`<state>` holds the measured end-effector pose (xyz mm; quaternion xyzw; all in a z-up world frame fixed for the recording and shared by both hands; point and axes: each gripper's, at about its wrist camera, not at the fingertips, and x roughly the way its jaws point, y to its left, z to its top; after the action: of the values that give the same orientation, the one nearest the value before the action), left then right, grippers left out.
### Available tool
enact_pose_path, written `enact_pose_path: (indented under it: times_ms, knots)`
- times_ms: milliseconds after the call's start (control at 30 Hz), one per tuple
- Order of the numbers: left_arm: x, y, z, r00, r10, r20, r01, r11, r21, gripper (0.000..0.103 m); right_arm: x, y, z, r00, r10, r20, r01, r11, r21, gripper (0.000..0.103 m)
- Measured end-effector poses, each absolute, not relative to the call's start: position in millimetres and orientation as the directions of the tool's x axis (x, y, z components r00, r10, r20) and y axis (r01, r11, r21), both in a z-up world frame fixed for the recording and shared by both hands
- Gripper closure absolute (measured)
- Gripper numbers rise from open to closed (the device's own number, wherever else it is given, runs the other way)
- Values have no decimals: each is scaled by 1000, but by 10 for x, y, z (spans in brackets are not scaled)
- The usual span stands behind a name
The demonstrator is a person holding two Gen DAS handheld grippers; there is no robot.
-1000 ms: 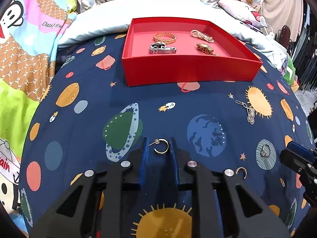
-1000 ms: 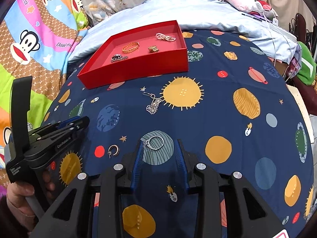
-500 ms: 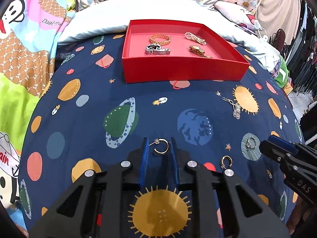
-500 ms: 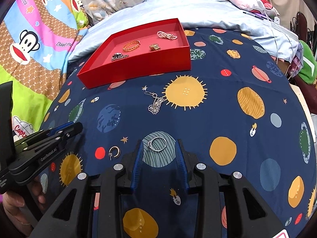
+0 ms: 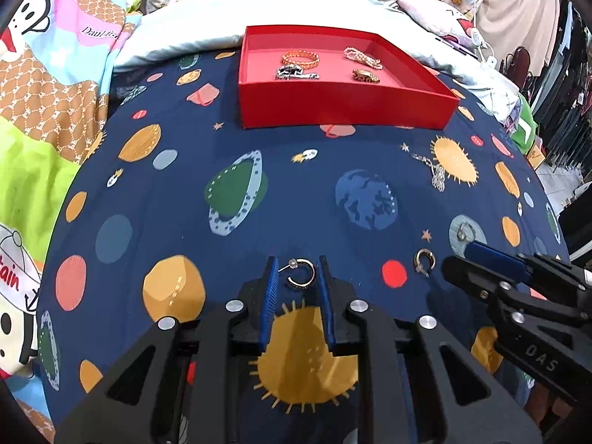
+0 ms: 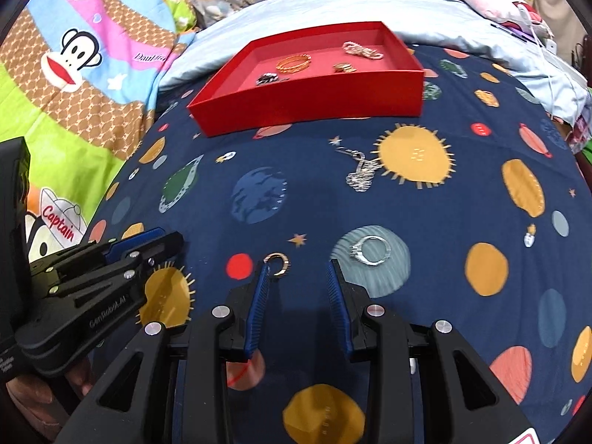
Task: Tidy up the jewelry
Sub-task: 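Grasp the gold hoop earring with the right gripper while the left holds its earring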
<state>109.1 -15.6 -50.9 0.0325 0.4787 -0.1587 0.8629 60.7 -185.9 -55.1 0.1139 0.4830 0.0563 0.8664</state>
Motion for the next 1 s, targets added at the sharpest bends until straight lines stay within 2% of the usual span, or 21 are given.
enact_pose_path:
  times_ms: [533,700,800,1000]
  knots:
    - [1079,-9,-517,479,-252,-841,281,951,-125,83,741,-1624,-623,507,186,-842,-33,980,197,71]
    - [1087,-2,-522,475,-256,-842,281,951,-131,83,731,-1542,-626,513,129,-849,-52,991,120,77]
    - [1096,-4,-524,474,-257,-843,278,951,-134,83,722,-1540,-632,516,104,-850,-55,995,88,85]
    - [1081,-25,-503,474,-260,-841,281,950,-135,83,705,-1590,-627,515,113,-849,-50,994,102,86]
